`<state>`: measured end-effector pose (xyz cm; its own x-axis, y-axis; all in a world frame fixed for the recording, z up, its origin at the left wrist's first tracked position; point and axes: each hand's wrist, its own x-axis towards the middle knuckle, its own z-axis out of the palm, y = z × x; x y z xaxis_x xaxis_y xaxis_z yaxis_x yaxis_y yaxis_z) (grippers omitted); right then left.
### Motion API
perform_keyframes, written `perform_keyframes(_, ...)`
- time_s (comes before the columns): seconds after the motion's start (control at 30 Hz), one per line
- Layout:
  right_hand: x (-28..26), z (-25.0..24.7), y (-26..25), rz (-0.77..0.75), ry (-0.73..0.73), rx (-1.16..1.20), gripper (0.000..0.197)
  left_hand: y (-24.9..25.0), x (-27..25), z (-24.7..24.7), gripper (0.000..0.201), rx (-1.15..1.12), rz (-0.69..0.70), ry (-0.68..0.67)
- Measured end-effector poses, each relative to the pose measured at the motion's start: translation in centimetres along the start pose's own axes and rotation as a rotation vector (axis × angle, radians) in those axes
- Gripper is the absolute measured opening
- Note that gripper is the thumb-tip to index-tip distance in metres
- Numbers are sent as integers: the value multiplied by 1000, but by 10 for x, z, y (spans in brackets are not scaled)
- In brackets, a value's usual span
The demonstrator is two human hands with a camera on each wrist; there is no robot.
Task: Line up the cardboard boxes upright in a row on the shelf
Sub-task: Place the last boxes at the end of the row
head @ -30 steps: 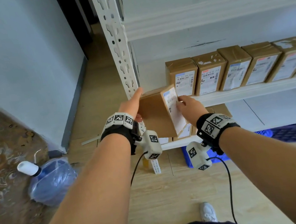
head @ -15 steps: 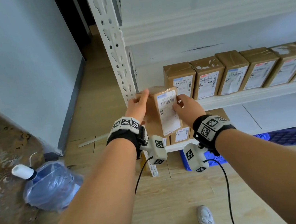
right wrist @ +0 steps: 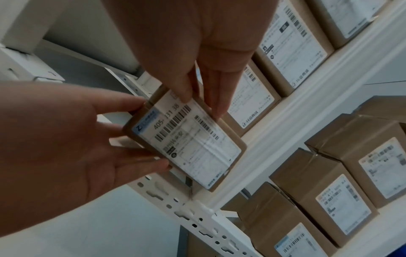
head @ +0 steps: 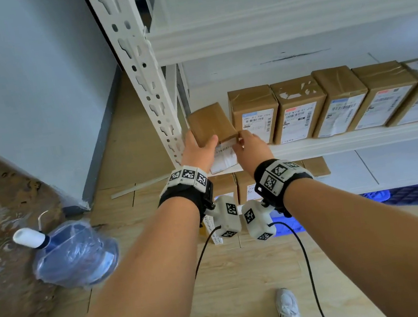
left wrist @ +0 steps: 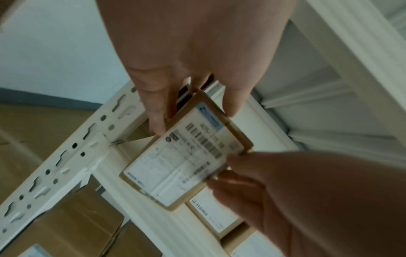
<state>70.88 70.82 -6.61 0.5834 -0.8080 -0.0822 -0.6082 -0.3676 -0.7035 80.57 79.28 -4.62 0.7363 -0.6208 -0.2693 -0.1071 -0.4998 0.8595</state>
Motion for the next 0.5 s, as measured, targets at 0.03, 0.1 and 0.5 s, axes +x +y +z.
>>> perform_keyframes(0.03,4,-1,-1,-5,-8,7,32,2,2,2,72,32,43,31)
perform_keyframes(0.1,10,-5,-4,-35,8,-6,34,2,11,5,63,118,106,60)
perform_keyframes(0.5,59,-55,-3,-268,320,-106,35,21,52,11,49,186,124,155)
